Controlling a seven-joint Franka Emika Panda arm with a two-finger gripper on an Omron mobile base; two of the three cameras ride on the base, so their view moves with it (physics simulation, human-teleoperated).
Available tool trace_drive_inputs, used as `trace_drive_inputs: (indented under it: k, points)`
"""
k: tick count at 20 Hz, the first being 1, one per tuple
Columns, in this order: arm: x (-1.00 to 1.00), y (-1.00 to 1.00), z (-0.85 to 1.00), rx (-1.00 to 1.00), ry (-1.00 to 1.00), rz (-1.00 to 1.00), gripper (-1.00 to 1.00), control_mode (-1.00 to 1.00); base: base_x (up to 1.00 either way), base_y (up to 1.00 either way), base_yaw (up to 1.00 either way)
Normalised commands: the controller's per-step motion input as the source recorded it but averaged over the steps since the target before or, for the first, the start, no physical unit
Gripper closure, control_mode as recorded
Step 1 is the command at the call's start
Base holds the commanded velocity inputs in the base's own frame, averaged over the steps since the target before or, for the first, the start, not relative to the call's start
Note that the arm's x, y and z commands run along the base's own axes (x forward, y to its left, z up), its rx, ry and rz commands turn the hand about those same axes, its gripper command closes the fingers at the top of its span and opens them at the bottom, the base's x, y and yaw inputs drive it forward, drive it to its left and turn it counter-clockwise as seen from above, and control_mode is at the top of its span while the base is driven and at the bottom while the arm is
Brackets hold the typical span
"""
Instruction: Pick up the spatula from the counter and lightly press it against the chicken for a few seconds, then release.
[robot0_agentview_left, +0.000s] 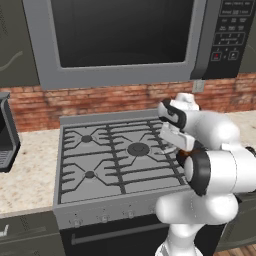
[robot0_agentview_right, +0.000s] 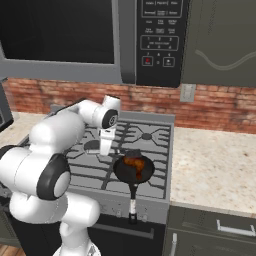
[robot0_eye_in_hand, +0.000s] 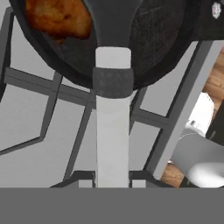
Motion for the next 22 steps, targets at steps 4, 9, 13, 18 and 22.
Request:
trace_drive_inputs:
  k: [4,9,13,18,22]
  points:
    - [-0.33,0.05,0.31,0.00,-0.03,0.04,1.00,-1.00,0.00,0.00,0.00]
    - [-0.39,0.12,0.38,0.00,-0.01,0.05,1.00,-1.00,0.00,0.00,0.00]
    - [-0.47,0.17,0.31,0.00,0.00,0.04,1.00,-1.00,0.00,0.00,0.00]
    - [-0.53,0.13,0.24,0.00,-0.01,0.04,1.00,-1.00,0.00,0.00,0.00]
    - [-0.54,0.02,0.37,0.00,-0.02,0.04,1.00,-1.00,0.00,0.00,0.00]
